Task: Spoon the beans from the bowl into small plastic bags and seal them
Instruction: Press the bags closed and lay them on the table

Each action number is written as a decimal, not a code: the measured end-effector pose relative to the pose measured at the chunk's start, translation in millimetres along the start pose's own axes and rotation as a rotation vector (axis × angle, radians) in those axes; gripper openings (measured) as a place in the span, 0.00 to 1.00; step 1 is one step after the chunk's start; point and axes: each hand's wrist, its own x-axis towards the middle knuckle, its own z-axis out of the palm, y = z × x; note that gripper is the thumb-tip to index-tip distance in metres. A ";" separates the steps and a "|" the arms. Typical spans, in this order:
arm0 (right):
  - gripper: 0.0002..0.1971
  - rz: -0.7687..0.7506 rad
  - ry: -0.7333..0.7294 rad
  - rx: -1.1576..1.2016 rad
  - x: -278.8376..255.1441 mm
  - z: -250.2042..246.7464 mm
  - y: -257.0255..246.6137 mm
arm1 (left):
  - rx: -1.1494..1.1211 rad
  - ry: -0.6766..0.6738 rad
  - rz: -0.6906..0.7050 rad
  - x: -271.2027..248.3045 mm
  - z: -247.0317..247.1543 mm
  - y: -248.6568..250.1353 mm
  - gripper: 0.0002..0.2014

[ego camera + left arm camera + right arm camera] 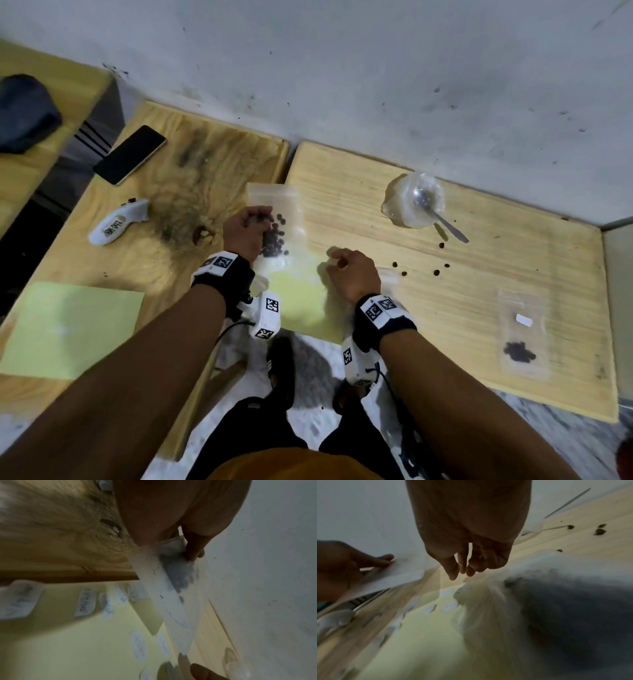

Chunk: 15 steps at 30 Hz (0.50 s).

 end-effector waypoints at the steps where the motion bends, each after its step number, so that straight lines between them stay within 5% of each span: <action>1: 0.16 -0.003 -0.025 -0.059 2.0 3.0 -3.6 | 0.006 0.003 -0.005 5.5 -2.9 1.0 0.12; 15: 0.11 0.027 0.041 -0.213 19.0 42.4 -29.7 | -0.035 0.007 -0.016 32.8 -18.0 -0.5 0.13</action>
